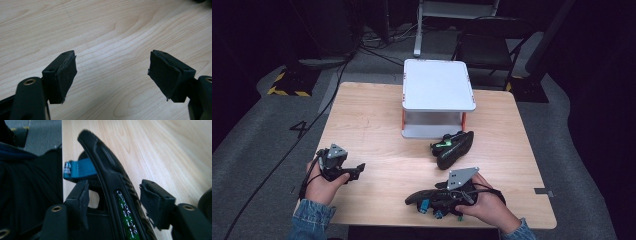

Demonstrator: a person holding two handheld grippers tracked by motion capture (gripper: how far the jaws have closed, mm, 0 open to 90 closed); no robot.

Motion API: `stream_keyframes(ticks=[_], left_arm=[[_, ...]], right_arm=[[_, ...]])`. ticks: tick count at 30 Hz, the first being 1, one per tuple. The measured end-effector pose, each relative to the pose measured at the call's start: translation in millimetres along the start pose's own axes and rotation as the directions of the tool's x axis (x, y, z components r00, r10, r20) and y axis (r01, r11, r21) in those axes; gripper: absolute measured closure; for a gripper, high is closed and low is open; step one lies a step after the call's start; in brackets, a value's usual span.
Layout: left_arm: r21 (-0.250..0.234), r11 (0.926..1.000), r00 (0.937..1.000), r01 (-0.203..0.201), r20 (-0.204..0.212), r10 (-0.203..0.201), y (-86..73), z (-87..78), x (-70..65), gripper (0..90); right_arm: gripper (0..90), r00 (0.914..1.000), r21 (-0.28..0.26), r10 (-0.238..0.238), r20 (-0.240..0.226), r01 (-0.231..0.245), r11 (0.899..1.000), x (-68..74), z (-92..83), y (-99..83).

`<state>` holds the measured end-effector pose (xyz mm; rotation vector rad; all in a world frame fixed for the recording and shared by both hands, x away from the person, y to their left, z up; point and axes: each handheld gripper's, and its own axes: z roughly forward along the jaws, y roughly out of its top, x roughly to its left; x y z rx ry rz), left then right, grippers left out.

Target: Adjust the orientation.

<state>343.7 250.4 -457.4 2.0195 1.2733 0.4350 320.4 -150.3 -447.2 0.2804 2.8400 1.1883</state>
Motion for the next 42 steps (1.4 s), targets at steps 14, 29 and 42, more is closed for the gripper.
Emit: stream_keyframes(ticks=[14, 29, 42], left_arm=[[-0.006, 0.9998, 0.9997, 0.017, -0.016, -0.017, -5.8, -4.3, 4.1, 22.8], [-0.030, 0.9975, 0.9970, 0.065, -0.041, -0.066, -18.8, -20.7, 17.3, 23.4], [-0.022, 0.9972, 0.9968, 0.072, -0.034, -0.073, -19.5, -17.7, 17.0, 23.6]], right_arm=[[62.8, 0.9960, 0.042, -0.073, 0.051, 0.071, 0.997, 4.3, 3.6, 11.6], [62.7, 0.9469, 0.016, 0.215, 0.239, -0.226, 0.974, -38.1, 63.9, 76.5], [37.0, 0.9389, -0.009, 0.211, 0.272, -0.217, 0.976, -50.4, 64.5, 91.1]])
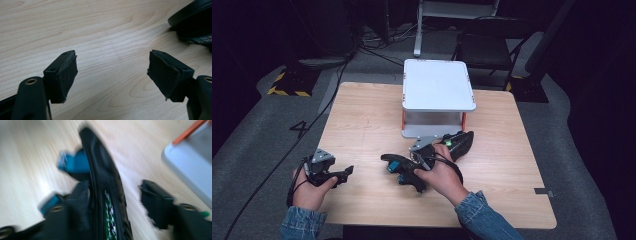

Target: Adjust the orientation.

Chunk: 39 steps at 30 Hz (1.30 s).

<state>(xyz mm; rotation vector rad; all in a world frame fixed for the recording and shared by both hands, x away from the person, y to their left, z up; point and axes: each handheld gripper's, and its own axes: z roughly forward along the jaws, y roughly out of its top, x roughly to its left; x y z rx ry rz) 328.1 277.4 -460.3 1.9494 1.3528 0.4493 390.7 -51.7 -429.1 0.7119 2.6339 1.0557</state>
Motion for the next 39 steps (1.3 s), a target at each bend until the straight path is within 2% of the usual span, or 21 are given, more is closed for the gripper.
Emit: stream_keyframes(ticks=[6, 9, 11, 12, 15, 19, 21, 22, 23, 24, 25, 28, 29, 30, 31, 32, 33, 34, 35, 38, 39], left_arm=[[0.004, 0.9998, 0.9998, -0.018, 0.013, 0.018, 1.8, 1.8, -7.3, 23.5], [0.012, 0.9997, 0.9996, -0.023, 0.013, 0.023, 0.7, 3.2, -7.5, 23.5], [0.014, 0.9997, 0.9997, -0.021, 0.010, 0.021, 0.1, 3.8, -7.1, 23.6], [0.017, 0.9997, 0.9998, -0.015, 0.009, 0.015, -0.3, 5.3, -6.9, 23.6], [0.019, 0.9996, 0.9997, -0.021, 0.014, 0.020, 0.8, 6.4, -8.3, 23.6], [0.020, 0.9994, 0.9995, -0.028, 0.017, 0.028, 2.3, 7.4, -9.7, 23.6], [0.017, 0.9994, 0.9994, -0.029, 0.017, 0.029, 2.5, 8.6, -9.5, 23.6], [0.017, 0.9994, 0.9994, -0.029, 0.017, 0.029, 2.5, 8.6, -9.5, 23.6], [0.019, 0.9994, 0.9994, -0.029, 0.018, 0.029, 2.3, 9.1, -9.3, 23.5], [0.023, 0.9991, 0.9993, -0.034, 0.019, 0.034, 2.2, 9.4, -9.3, 23.5], [0.031, 0.9981, 0.9983, -0.054, 0.023, 0.054, 2.2, 10.8, -9.8, 23.4], [0.030, 0.9979, 0.9980, -0.058, 0.028, 0.057, 2.6, 11.8, -10.9, 23.4], [0.029, 0.9977, 0.9977, -0.062, 0.031, 0.061, 3.7, 12.0, -11.3, 23.4], [0.028, 0.9977, 0.9976, -0.061, 0.033, 0.060, 4.4, 12.0, -11.5, 23.4], [0.023, 0.9979, 0.9979, -0.060, 0.026, 0.059, 4.9, 12.3, -11.9, 23.4], [0.023, 0.9979, 0.9979, -0.060, 0.026, 0.059, 4.9, 12.3, -11.9, 23.4], [0.025, 0.9979, 0.9978, -0.061, 0.029, 0.060, 5.7, 12.7, -12.1, 23.4], [0.026, 0.9980, 0.9979, -0.058, 0.032, 0.057, 6.1, 13.2, -12.8, 23.4], [0.028, 0.9977, 0.9975, -0.062, 0.034, 0.061, 6.5, 13.8, -13.3, 23.4], [0.031, 0.9973, 0.9970, -0.066, 0.041, 0.065, 7.4, 14.8, -15.4, 23.8], [0.026, 0.9967, 0.9963, -0.076, 0.041, 0.075, 8.9, 14.4, -17.3, 24.0]], right_arm=[[38.5, 0.9991, -0.057, -0.043, -0.004, 0.043, 0.997, 4.0, -30.9, -0.8], [43.2, 0.9954, -0.044, -0.096, -0.005, 0.096, 0.994, 7.6, -46.8, -26.8], [44.0, 0.9952, -0.046, -0.097, -0.003, 0.097, 0.994, 7.4, -48.7, -33.0], [46.4, 0.9966, -0.044, -0.083, 0.003, 0.083, 0.996, 6.2, -51.5, -51.1], [46.1, 0.9920, 0.012, -0.122, 0.031, 0.122, 0.992, 3.7, -46.9, -64.6], [55.7, 0.9951, 0.040, -0.095, 0.029, 0.094, 0.995, 1.0, -38.0, -75.2], [56.7, 0.9995, 0.035, -0.017, 0.028, 0.016, 0.999, -0.1, -34.9, -78.8], [56.7, 0.9995, 0.035, -0.017, 0.028, 0.016, 0.999, -0.1, -34.9, -78.8], [57.9, 0.9985, 0.019, 0.053, 0.015, -0.054, 0.998, -0.5, -36.5, -79.4], [57.9, 0.9985, 0.019, 0.053, 0.015, -0.054, 0.998, -0.5, -36.5, -79.4], [57.8, 0.9941, 0.011, 0.108, 0.008, -0.108, 0.994, 3.9, -36.5, -79.8], [57.4, 0.9868, 0.014, 0.160, -0.022, -0.160, 0.987, 9.4, -36.2, -78.4], [63.2, 0.9627, 0.016, 0.238, -0.128, -0.238, 0.971, 16.8, -35.1, -76.4], [68.1, 0.9507, 0.008, 0.255, -0.177, -0.258, 0.966, 18.7, -34.5, -76.1], [67.9, 0.9299, -0.003, 0.271, -0.249, -0.281, 0.960, 21.5, -33.1, -75.0], [67.9, 0.9299, -0.003, 0.271, -0.249, -0.281, 0.960, 21.5, -33.1, -75.0], [66.8, 0.9208, -0.007, 0.272, -0.280, -0.285, 0.958, 25.0, -31.5, -73.4], [63.2, 0.9572, -0.021, 0.191, -0.217, -0.201, 0.979, 32.5, -28.5, -70.4], [62.2, 0.9658, -0.021, 0.168, -0.197, -0.176, 0.984, 34.2, -27.1, -70.4], [59.9, 0.9668, -0.022, 0.153, -0.205, -0.160, 0.987, 34.8, -24.6, -71.9], [57.2, 0.9752, -0.026, 0.129, -0.180, -0.136, 0.990, 34.7, -26.8, -72.6]])
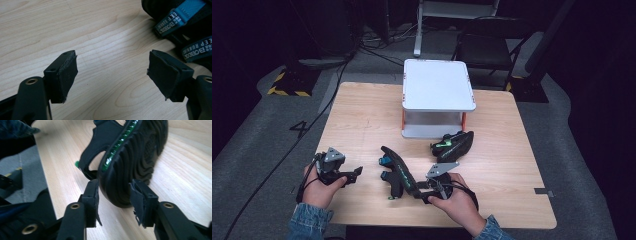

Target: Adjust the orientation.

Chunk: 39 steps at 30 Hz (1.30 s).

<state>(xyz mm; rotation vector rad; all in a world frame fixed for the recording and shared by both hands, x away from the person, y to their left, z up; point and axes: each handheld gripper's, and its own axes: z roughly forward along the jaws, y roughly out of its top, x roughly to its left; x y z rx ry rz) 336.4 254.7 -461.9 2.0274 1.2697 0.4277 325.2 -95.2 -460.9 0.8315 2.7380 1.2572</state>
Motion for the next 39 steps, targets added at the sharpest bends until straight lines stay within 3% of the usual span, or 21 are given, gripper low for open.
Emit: stream_keyframes(ticks=[3, 4, 5, 6, 7, 9, 12, 13, 14, 15, 16, 17, 18, 19, 21, 23, 26, 28, 31, 35, 39], left_arm=[[-0.005, 1.0000, 0.9999, -0.006, 0.011, 0.006, 1.6, -0.2, -3.3, 25.5], [0.003, 0.9995, 0.9985, -0.030, 0.046, 0.030, 3.1, -1.2, -8.2, 29.7], [0.003, 0.9995, 0.9985, -0.030, 0.046, 0.030, 3.1, -1.2, -8.2, 31.8], [0.005, 0.9986, 0.9939, -0.052, 0.097, 0.052, 3.9, -1.7, -16.1, 33.0], [0.005, 0.9986, 0.9939, -0.052, 0.097, 0.052, 3.9, -1.7, -16.1, 33.7], [0.031, 0.9910, 0.9802, -0.130, 0.154, 0.124, 4.4, 0.2, -29.2, 36.4], [0.045, 0.9791, 0.9605, -0.198, 0.208, 0.185, 4.0, 6.4, -43.2, 35.4], [0.045, 0.9791, 0.9605, -0.198, 0.208, 0.185, 4.0, 6.4, -43.2, 35.3], [0.046, 0.9718, 0.9510, -0.231, 0.222, 0.216, 4.1, 11.9, -52.1, 35.6], [0.046, 0.9718, 0.9510, -0.231, 0.222, 0.216, 4.1, 11.9, -52.1, 36.6], [0.045, 0.9671, 0.9461, -0.251, 0.223, 0.235, 3.8, 18.3, -58.8, 40.8], [0.045, 0.9671, 0.9461, -0.251, 0.223, 0.235, 3.8, 18.3, -58.8, 48.5], [0.059, 0.9644, 0.9456, -0.258, 0.220, 0.239, 3.4, 21.2, -61.6, 48.5], [0.066, 0.9639, 0.9489, -0.258, 0.206, 0.240, 2.1, 28.4, -66.6, 56.1], [0.067, 0.9634, 0.9466, -0.260, 0.215, 0.240, 1.9, 31.4, -68.7, 62.9], [0.057, 0.9573, 0.9439, -0.283, 0.193, 0.268, 3.1, 34.6, -72.8, 71.0], [0.055, 0.9688, 0.9515, -0.242, 0.209, 0.225, 4.8, 33.2, -70.8, 75.9], [0.048, 0.9715, 0.9532, -0.232, 0.210, 0.218, 6.5, 31.1, -68.2, 78.4], [-0.001, 0.9775, 0.9629, -0.211, 0.172, 0.208, 13.4, 23.5, -62.6, 81.3], [-0.022, 0.9764, 0.9605, -0.215, 0.176, 0.215, 19.8, 22.2, -62.8, 82.6], [-0.035, 0.9658, 0.9499, -0.257, 0.175, 0.259, 33.3, 27.6, -70.8, 82.1]], right_arm=[[52.8, 0.9984, -0.017, -0.040, 0.041, 0.041, 0.999, -0.3, -6.3, 1.8], [48.9, 0.9927, -0.043, -0.074, 0.096, 0.078, 0.996, -3.6, -18.4, 4.7], [48.6, 0.9909, -0.052, -0.081, 0.107, 0.087, 0.995, -5.1, -22.5, 5.3], [48.4, 0.9880, -0.059, -0.085, 0.129, 0.093, 0.994, -8.4, -29.2, 5.6], [48.4, 0.9880, -0.059, -0.085, 0.129, 0.093, 0.994, -8.4, -29.2, 5.6], [47.9, 0.9864, -0.078, -0.063, 0.152, 0.076, 0.994, -18.6, -40.6, 3.8], [47.7, 0.9852, -0.091, -0.035, 0.168, 0.051, 0.995, -28.1, -48.4, 0.8], [47.7, 0.9852, -0.091, -0.035, 0.168, 0.051, 0.995, -28.1, -48.4, 0.8], [47.6, 0.9846, -0.099, -0.026, 0.173, 0.044, 0.994, -31.3, -52.0, 0.0], [47.6, 0.9846, -0.099, -0.026, 0.173, 0.044, 0.994, -31.3, -52.0, 0.0], [47.6, 0.9844, -0.105, -0.021, 0.174, 0.040, 0.994, -32.8, -53.9, 0.1], [47.7, 0.9845, -0.107, -0.023, 0.174, 0.042, 0.993, -33.2, -54.4, 0.2], [47.7, 0.9845, -0.107, -0.023, 0.174, 0.042, 0.993, -33.2, -54.4, 0.2], [47.7, 0.9842, -0.111, -0.020, 0.176, 0.040, 0.993, -33.6, -55.6, -0.1], [47.7, 0.9839, -0.110, -0.021, 0.177, 0.041, 0.993, -33.9, -56.2, -0.2], [47.9, 0.9835, -0.115, -0.014, 0.181, 0.035, 0.993, -35.7, -59.0, -1.2], [48.2, 0.9818, -0.121, -0.005, 0.190, 0.028, 0.992, -39.4, -62.6, -3.1], [48.2, 0.9810, -0.120, -0.003, 0.194, 0.026, 0.992, -41.1, -62.9, -4.6], [48.3, 0.9801, -0.112, 0.003, 0.199, 0.020, 0.993, -43.7, -62.4, -7.4], [48.3, 0.9785, -0.113, 0.016, 0.206, 0.008, 0.994, -46.8, -63.8, -11.0], [48.3, 0.9718, -0.121, 0.045, 0.231, -0.017, 0.993, -52.1, -70.8, -17.9]])
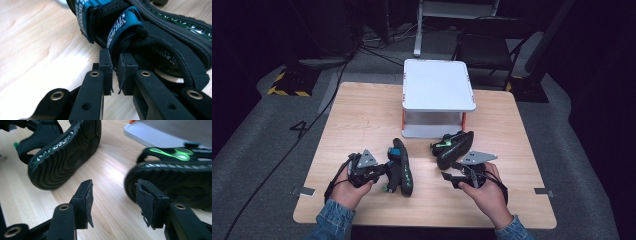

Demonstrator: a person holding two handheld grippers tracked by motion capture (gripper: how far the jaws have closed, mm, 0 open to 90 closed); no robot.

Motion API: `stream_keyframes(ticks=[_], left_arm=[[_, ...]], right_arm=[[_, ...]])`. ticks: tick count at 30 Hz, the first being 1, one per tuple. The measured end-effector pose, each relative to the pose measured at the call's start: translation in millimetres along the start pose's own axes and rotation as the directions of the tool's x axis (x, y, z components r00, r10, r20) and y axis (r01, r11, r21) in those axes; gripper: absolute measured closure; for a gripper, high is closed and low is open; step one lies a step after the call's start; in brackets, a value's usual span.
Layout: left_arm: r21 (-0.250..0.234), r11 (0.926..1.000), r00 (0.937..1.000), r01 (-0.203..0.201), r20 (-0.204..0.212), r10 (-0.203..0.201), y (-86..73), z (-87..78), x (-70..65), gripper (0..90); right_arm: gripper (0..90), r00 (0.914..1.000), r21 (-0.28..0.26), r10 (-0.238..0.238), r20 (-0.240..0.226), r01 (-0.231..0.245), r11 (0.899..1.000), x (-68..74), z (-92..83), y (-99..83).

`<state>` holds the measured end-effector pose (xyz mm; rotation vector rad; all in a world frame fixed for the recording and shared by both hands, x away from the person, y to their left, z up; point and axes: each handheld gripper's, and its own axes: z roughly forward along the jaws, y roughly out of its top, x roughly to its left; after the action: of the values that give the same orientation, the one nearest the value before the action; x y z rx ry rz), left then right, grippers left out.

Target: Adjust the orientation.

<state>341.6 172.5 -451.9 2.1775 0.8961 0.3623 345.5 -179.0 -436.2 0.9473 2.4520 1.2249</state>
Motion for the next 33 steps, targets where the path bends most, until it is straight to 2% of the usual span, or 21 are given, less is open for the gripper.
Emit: stream_keyframes(ticks=[1, 2, 4, 7, 8, 11, 17, 20, 22, 23, 25, 26, 27, 28, 30, 33], left_arm=[[-0.023, 0.9997, 0.9998, 0.000, 0.019, 0.001, 7.2, 3.3, -0.3, 81.9], [-0.023, 0.9997, 0.9998, 0.000, 0.019, 0.001, 7.2, 3.3, -0.3, 81.8], [-0.072, 0.9973, 0.9988, -0.008, 0.048, 0.011, 13.8, 8.4, -1.4, 81.4], [-0.094, 0.9945, 0.9979, -0.046, 0.041, 0.050, 23.0, 16.9, -8.2, 81.0], [-0.094, 0.9945, 0.9979, -0.046, 0.041, 0.050, 23.0, 16.9, -8.2, 80.7], [-0.116, 0.9902, 0.9956, -0.077, 0.044, 0.082, 31.4, 25.5, -16.6, 79.7], [-0.128, 0.9870, 0.9925, -0.097, 0.061, 0.106, 39.6, 41.7, -25.7, 75.7], [-0.148, 0.9817, 0.9896, -0.119, 0.062, 0.130, 42.9, 49.7, -32.9, 73.1], [-0.153, 0.9816, 0.9903, -0.114, 0.061, 0.125, 43.2, 50.0, -34.0, 71.1], [-0.148, 0.9855, 0.9935, -0.083, 0.065, 0.093, 43.2, 50.2, -34.1, 57.8], [-0.151, 0.9861, 0.9953, -0.069, 0.057, 0.078, 42.8, 47.3, -32.8, 51.6], [-0.157, 0.9864, 0.9964, -0.048, 0.062, 0.058, 42.5, 44.6, -32.3, 47.5], [-0.166, 0.9857, 0.9955, -0.027, 0.085, 0.042, 42.0, 41.7, -31.3, 44.5], [-0.178, 0.9839, 0.9946, -0.018, 0.098, 0.036, 41.3, 38.6, -30.2, 43.2], [-0.191, 0.9815, 0.9962, -0.016, 0.081, 0.032, 38.8, 29.3, -27.4, 39.1], [-0.196, 0.9805, 0.9983, 0.007, 0.057, 0.005, 34.3, 14.3, -20.8, 36.0]], right_arm=[[48.3, 0.9997, 0.003, 0.015, 0.016, -0.016, 1.000, -4.3, -2.6, -3.8], [48.3, 0.9997, 0.003, 0.015, 0.016, -0.016, 1.000, -4.3, -2.6, -3.8], [48.3, 0.9992, 0.004, 0.029, 0.029, -0.029, 1.000, -7.8, -4.7, -7.8], [48.2, 0.9978, 0.002, 0.045, 0.048, -0.046, 0.999, -12.2, -10.6, -13.2], [48.2, 0.9978, 0.002, 0.045, 0.048, -0.046, 0.999, -12.2, -10.6, -13.2], [48.1, 0.9958, -0.009, 0.062, 0.068, -0.062, 0.998, -17.1, -18.5, -16.4], [48.0, 0.9930, -0.023, 0.081, 0.086, -0.079, 0.997, -22.8, -26.6, -19.6], [47.8, 0.9913, -0.036, 0.090, 0.096, -0.087, 0.996, -25.8, -32.2, -20.1], [47.7, 0.9910, -0.039, 0.090, 0.099, -0.087, 0.995, -26.2, -33.0, -19.9], [47.6, 0.9907, -0.047, 0.092, 0.100, -0.088, 0.995, -27.9, -35.4, -19.3], [47.4, 0.9898, -0.054, 0.098, 0.103, -0.092, 0.994, -29.4, -37.1, -18.3], [47.1, 0.9897, -0.057, 0.099, 0.104, -0.093, 0.994, -29.9, -37.5, -17.8], [46.9, 0.9897, -0.060, 0.097, 0.106, -0.091, 0.994, -30.8, -38.1, -16.9], [46.9, 0.9898, -0.063, 0.098, 0.103, -0.092, 0.994, -31.3, -38.5, -16.0], [46.9, 0.9900, -0.069, 0.098, 0.101, -0.091, 0.993, -33.0, -38.9, -14.6], [46.9, 0.9903, -0.075, 0.095, 0.101, -0.088, 0.993, -35.4, -39.4, -13.2]])
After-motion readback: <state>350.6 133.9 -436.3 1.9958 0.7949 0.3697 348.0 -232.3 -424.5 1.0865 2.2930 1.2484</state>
